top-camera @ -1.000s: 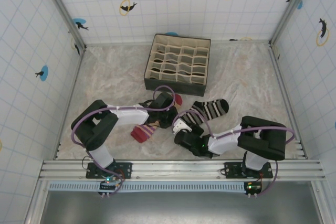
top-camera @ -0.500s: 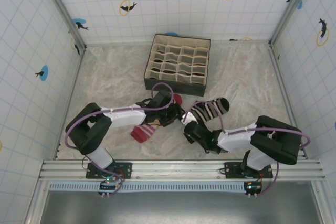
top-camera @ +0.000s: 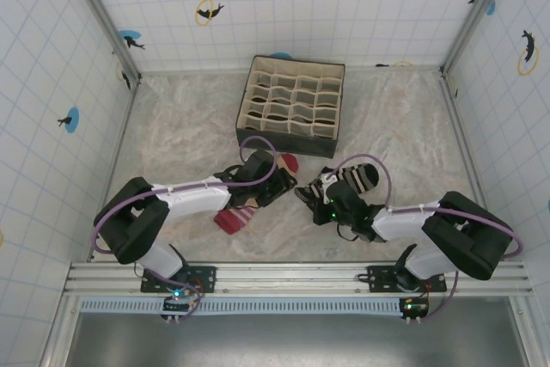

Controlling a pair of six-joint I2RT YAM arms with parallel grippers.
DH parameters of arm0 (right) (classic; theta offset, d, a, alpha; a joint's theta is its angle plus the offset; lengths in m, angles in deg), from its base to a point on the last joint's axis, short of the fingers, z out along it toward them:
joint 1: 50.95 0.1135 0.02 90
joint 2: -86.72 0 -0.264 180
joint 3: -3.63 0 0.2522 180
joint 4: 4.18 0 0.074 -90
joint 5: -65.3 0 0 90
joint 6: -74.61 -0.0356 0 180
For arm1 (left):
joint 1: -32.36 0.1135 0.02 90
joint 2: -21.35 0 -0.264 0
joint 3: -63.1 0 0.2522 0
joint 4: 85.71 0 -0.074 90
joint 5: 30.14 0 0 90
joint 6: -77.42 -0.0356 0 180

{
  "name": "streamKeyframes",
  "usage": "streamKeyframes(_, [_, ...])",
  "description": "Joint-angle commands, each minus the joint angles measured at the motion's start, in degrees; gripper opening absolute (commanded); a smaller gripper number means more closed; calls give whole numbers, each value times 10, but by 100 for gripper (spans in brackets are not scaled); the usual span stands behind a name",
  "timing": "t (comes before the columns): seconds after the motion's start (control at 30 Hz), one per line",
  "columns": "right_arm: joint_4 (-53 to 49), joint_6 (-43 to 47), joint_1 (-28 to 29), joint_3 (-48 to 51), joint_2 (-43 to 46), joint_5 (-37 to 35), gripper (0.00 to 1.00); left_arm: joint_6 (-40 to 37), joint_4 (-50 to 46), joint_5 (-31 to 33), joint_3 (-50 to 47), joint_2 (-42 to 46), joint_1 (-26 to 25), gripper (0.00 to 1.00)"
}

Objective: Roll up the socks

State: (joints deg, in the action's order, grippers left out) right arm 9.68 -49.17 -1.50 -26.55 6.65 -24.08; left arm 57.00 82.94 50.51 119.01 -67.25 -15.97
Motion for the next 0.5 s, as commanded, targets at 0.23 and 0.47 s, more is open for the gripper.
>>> streamKeyframes(0.23, [56,-247,-88,127,16,126,0,-5,28,35,-10,1,-23,69])
streamKeyframes(0.47, [48,-325,-104,166,41,116,0,-29,79,1,-3,-28,-38,67])
